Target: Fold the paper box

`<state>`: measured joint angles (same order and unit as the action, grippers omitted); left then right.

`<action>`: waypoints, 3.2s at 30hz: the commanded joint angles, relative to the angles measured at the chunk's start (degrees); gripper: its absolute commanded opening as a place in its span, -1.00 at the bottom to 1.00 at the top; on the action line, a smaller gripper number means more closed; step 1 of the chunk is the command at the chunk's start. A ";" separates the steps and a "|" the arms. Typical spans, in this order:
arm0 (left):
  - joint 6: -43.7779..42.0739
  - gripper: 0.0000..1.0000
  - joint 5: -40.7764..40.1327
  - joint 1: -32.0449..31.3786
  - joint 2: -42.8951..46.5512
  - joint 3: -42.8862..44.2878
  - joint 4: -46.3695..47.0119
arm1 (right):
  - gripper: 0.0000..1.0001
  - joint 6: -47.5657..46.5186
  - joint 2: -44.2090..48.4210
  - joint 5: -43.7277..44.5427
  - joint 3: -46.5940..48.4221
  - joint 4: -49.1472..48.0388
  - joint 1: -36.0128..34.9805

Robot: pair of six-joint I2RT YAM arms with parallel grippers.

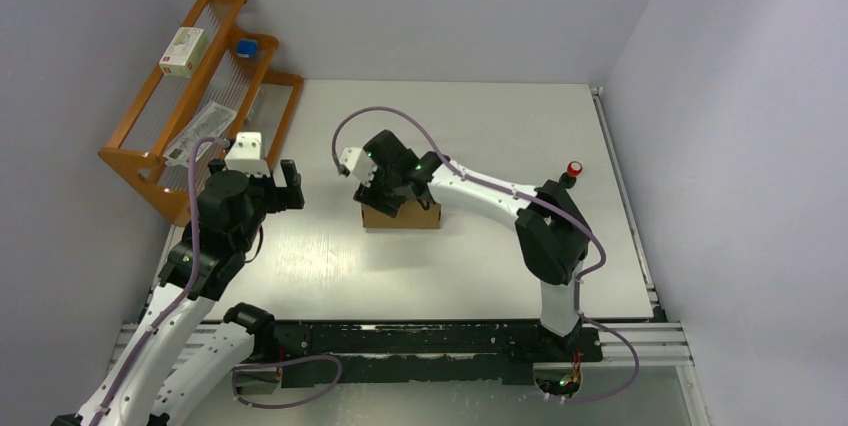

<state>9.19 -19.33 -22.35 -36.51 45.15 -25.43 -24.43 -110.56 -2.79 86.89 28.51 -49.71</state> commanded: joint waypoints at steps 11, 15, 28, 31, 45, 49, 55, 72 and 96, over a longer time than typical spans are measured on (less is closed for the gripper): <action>-0.58 0.97 -1.99 -0.24 1.87 -0.71 0.53 | 0.62 5.98 11.74 11.54 -7.99 -1.12 -8.57; -0.67 0.96 -2.06 -0.24 2.44 -0.94 0.60 | 0.83 5.25 13.65 12.10 -8.88 -0.69 -8.50; -0.93 0.97 -0.71 -0.24 3.31 -1.38 0.89 | 0.94 4.95 9.48 4.26 -6.33 3.75 -3.44; -1.02 0.96 -0.43 -0.31 3.24 -1.30 0.91 | 0.91 4.60 8.45 0.77 -6.50 2.74 -2.44; -1.10 0.96 0.14 -0.28 2.51 -1.38 0.91 | 0.57 3.01 1.08 -5.74 -1.31 7.31 -1.70; -1.11 0.97 0.25 -0.24 2.55 -1.29 1.00 | 0.37 3.00 -0.52 -4.74 1.59 10.90 -1.70; -1.02 0.97 -0.05 -0.24 2.92 -1.22 0.87 | 0.07 1.65 0.91 1.71 2.92 11.26 -2.11; -0.18 0.97 -3.88 -2.32 6.68 -0.61 -0.47 | 0.15 -23.83 1.99 47.44 -21.59 -36.73 -13.29; -0.38 0.97 -3.57 -3.14 7.65 -1.36 -0.15 | 0.63 1.79 6.54 44.82 -24.92 -15.58 -16.14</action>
<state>8.82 -22.92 -25.23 -28.82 44.27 -25.63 -33.61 -110.02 45.69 60.16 3.38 -65.36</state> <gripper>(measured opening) 0.983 0.807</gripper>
